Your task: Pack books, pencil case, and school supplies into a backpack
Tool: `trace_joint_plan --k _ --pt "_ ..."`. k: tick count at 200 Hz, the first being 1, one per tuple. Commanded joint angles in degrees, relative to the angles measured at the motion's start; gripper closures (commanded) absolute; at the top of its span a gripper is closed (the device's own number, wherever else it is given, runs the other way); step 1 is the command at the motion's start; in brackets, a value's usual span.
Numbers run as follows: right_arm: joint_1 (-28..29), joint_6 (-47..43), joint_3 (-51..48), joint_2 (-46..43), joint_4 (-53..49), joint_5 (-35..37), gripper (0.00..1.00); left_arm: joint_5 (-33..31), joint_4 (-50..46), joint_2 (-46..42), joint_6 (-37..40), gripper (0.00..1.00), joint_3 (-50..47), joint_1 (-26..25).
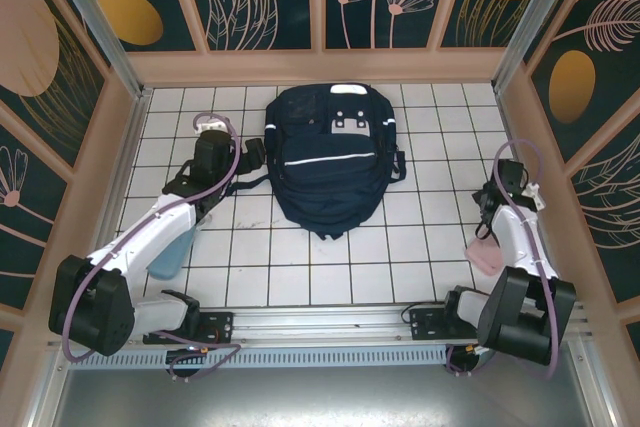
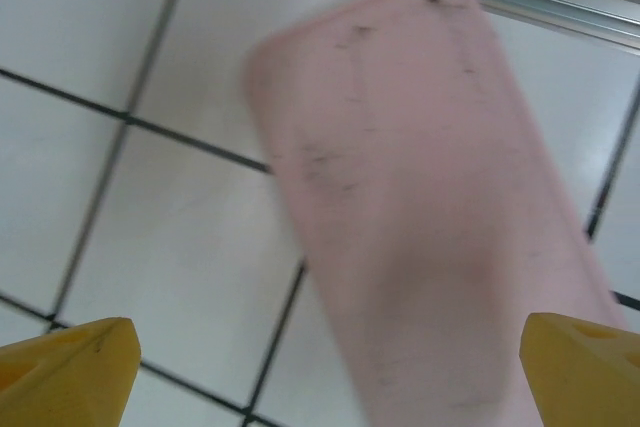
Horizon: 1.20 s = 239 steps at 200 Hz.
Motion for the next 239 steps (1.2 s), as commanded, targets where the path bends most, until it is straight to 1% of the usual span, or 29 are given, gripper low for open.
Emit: trace_joint_plan --k 1,22,57,92,113,146,166,192,211,227,239 --pt "-1.10 -1.63 -1.47 1.36 1.97 -0.15 0.02 2.42 -1.25 0.15 0.20 0.01 2.20 -0.04" --pt "-1.37 -2.61 -2.19 3.05 3.22 -0.92 0.02 3.72 -1.68 0.72 0.80 0.01 2.96 -0.06" --pt "-1.21 -4.49 -3.70 6.88 7.17 -8.41 0.04 4.67 -2.13 1.27 1.18 0.01 3.87 -0.06" --pt "-0.50 -5.68 -3.99 10.21 9.35 -13.60 0.05 7.71 -2.55 1.86 1.87 0.02 4.99 -0.06" --pt "2.52 -4.36 -4.07 10.87 10.14 -15.62 0.06 9.50 -3.18 2.36 2.19 0.02 6.07 -0.06" --pt "11.96 -1.17 -2.31 11.80 10.02 -14.74 0.06 11.90 -3.19 3.30 2.10 0.02 7.18 -0.09" --pt "17.77 -0.02 -0.71 14.30 9.78 -14.23 0.07 13.14 -3.02 3.92 1.95 0.01 7.26 -0.07" --pt "23.73 1.86 0.36 17.08 8.49 -13.60 0.09 14.21 -2.95 4.43 1.54 0.02 7.23 -0.14" --pt "25.53 2.40 1.77 14.13 7.06 -12.85 0.09 15.03 -2.64 4.43 1.11 0.02 7.20 -0.15" --pt "25.67 1.70 3.97 9.64 5.05 -11.69 0.09 16.10 -2.57 4.61 0.91 0.01 8.03 -0.15" --pt "25.00 1.20 5.89 6.54 3.12 -9.23 0.09 17.24 -2.58 4.71 0.83 0.01 9.02 -0.15"
